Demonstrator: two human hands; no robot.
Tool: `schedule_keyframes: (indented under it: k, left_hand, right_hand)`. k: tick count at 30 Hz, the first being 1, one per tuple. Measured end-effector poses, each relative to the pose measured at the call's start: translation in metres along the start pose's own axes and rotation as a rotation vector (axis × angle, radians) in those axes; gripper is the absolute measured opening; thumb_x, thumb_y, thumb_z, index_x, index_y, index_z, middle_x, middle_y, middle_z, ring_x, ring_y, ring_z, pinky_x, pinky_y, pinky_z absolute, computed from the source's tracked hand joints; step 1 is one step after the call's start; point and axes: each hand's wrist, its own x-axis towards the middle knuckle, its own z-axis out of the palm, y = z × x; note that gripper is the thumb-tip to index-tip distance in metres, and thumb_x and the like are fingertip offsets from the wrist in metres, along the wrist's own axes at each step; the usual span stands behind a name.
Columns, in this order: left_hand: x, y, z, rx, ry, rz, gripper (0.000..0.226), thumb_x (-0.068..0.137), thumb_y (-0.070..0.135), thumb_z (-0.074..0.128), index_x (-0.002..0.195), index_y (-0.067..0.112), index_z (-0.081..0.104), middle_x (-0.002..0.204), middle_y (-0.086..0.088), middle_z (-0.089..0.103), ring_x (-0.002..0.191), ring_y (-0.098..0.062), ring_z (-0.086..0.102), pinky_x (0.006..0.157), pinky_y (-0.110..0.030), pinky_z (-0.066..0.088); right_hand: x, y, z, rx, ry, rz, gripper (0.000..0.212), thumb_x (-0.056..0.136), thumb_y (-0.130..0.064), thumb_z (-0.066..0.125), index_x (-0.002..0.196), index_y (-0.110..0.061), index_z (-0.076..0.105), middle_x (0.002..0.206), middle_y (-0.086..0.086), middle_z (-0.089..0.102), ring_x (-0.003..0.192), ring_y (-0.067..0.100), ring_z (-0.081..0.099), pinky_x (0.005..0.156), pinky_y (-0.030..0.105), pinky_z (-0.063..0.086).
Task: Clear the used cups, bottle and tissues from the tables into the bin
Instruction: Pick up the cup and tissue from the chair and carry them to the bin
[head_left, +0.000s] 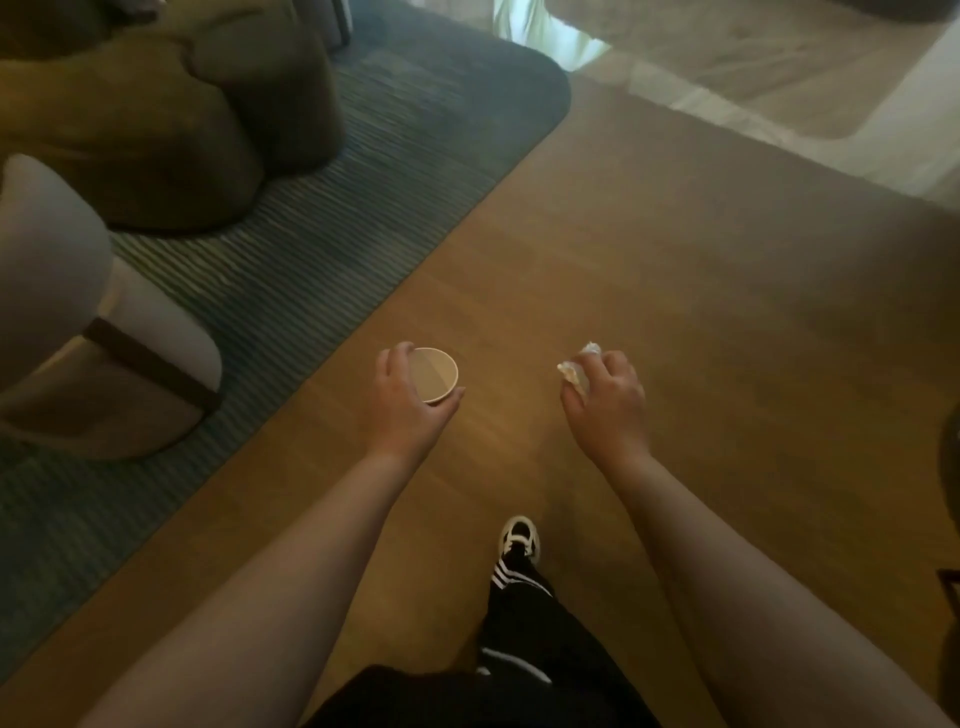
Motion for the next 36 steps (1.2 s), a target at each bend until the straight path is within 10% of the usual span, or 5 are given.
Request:
schedule_keyframes:
  k: [36]
  left_hand:
    - [0.871, 0.171, 0.312, 0.026, -0.11, 0.118, 0.074, 0.069, 0.05, 0.075, 0.127, 0.017, 0.044, 0.119, -0.001, 0.048, 0.1, -0.017, 0.051, 0.073, -0.027, 0.041]
  right_hand:
    - [0.901, 0.059, 0.023, 0.036, 0.074, 0.21, 0.029, 0.087, -0.025, 0.058, 0.115, -0.017, 0.06, 0.109, 0.006, 0.052, 0.101, 0.024, 0.051, 0.088, 0.044, 0.045]
